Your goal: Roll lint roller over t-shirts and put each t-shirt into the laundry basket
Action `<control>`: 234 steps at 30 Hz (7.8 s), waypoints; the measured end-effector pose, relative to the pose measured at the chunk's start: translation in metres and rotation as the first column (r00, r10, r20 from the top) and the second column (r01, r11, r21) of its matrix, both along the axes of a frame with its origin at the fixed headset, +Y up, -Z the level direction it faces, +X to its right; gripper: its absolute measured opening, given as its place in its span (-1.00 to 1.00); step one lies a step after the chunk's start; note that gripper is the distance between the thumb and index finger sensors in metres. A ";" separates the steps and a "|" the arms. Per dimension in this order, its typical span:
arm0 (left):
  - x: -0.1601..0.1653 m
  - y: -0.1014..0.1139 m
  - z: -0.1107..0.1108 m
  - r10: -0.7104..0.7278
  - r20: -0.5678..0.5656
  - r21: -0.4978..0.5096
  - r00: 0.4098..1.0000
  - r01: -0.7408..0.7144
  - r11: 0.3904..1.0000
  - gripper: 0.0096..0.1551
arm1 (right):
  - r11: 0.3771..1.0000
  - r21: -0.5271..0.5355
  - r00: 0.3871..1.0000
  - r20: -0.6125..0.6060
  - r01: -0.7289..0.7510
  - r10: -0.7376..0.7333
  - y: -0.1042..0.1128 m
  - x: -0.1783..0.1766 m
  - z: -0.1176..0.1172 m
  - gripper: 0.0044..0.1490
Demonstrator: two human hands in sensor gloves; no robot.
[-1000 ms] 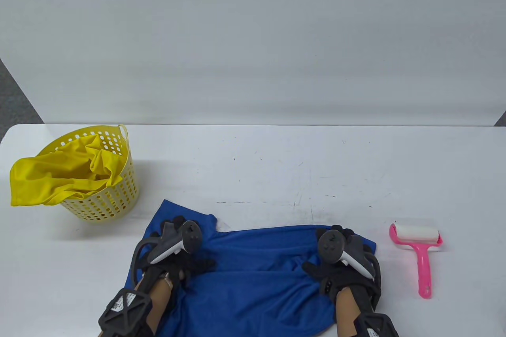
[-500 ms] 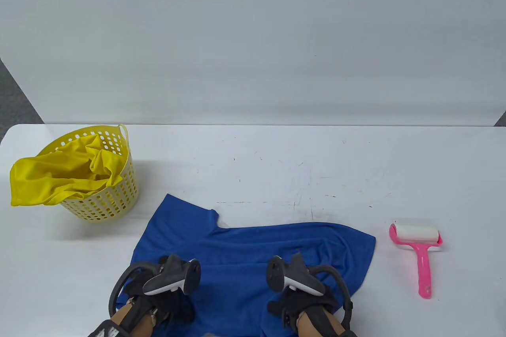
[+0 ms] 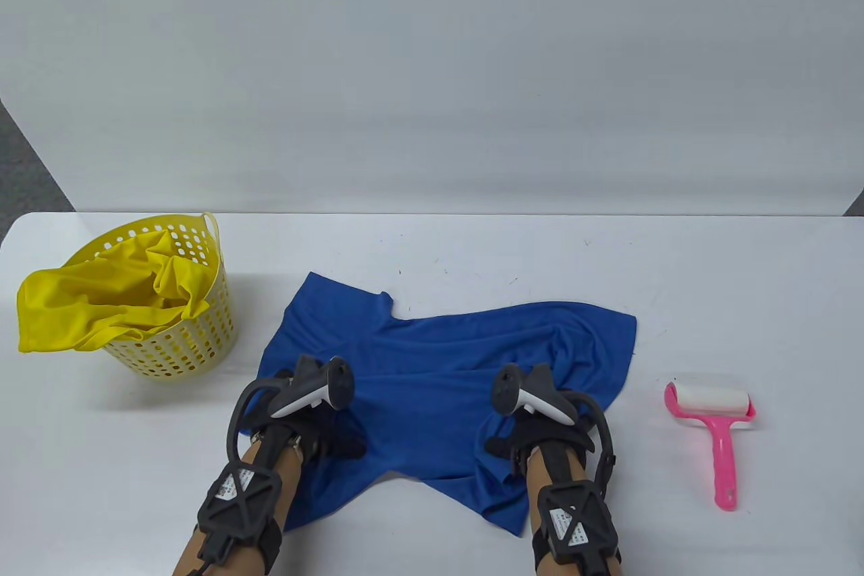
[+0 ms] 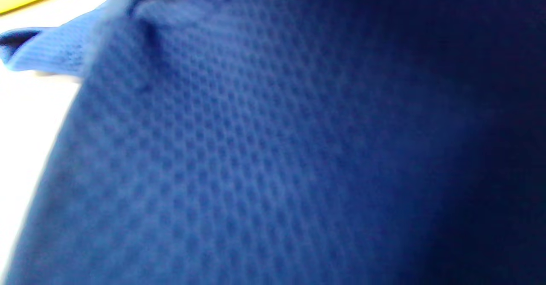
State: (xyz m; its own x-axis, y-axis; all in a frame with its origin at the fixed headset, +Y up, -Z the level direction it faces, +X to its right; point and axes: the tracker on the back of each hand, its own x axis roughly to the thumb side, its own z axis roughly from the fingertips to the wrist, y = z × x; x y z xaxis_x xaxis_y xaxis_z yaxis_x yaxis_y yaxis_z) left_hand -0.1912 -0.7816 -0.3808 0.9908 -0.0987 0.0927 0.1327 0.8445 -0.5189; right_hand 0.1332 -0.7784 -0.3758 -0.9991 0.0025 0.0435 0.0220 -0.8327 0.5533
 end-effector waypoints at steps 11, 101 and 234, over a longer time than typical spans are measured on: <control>-0.022 0.043 0.045 0.025 0.028 0.296 0.999 -0.032 0.955 -0.02 | 0.874 0.478 0.964 0.181 0.087 -0.195 0.037 0.077 0.020 -0.32; -0.032 0.012 0.091 -0.015 0.174 0.302 0.985 -0.038 0.953 -0.29 | 0.977 0.206 0.996 0.083 -0.056 0.039 0.011 0.055 0.061 -0.03; -0.014 0.012 0.107 0.091 0.211 0.146 0.973 -0.123 0.981 0.00 | 0.988 0.004 0.986 -0.068 0.152 -0.151 -0.014 0.041 0.065 0.17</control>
State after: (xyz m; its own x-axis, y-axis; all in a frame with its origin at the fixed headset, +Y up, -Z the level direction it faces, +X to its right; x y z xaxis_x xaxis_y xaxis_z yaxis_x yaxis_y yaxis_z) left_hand -0.2047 -0.7697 -0.2733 0.9585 -0.0224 0.2843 0.1255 0.9284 -0.3498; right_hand 0.1744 -0.7921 -0.3103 -0.9819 0.1527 0.1116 -0.0676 -0.8344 0.5469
